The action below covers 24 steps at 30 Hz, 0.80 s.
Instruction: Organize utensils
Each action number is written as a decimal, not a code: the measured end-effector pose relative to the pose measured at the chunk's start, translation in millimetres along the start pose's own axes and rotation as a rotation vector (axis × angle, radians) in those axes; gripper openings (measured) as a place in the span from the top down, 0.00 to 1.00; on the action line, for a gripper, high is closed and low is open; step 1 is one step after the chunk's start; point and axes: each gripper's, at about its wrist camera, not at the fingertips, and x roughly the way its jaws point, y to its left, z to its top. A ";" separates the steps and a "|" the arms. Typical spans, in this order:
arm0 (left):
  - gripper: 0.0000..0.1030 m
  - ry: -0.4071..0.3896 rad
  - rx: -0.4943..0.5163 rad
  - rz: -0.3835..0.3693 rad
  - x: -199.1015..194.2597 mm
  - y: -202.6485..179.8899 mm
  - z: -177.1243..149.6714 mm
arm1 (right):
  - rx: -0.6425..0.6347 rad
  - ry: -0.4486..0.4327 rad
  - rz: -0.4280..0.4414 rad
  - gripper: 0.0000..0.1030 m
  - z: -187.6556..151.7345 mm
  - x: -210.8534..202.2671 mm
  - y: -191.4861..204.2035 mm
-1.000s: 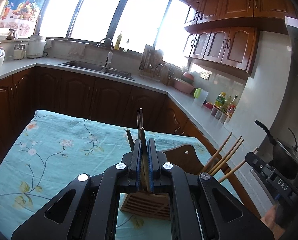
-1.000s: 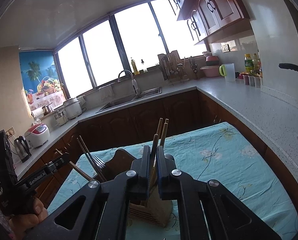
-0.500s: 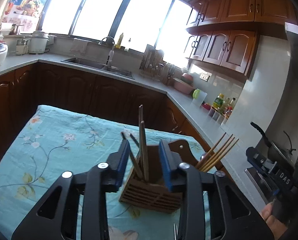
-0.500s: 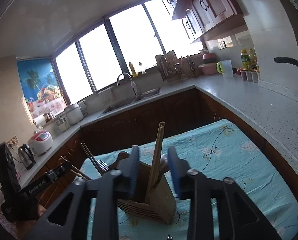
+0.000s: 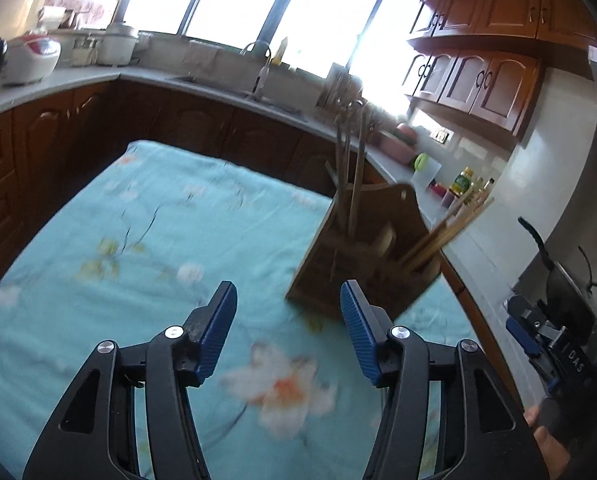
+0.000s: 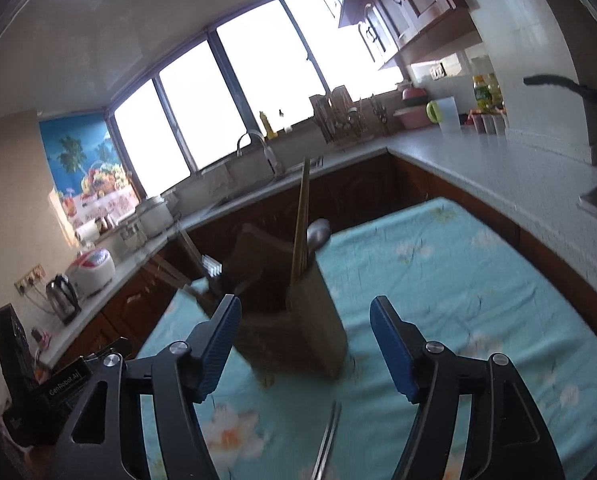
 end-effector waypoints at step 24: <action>0.17 -0.134 0.135 0.013 -129.4 -12.4 -52.8 | -0.187 -0.134 0.072 0.07 -50.4 -127.8 38.3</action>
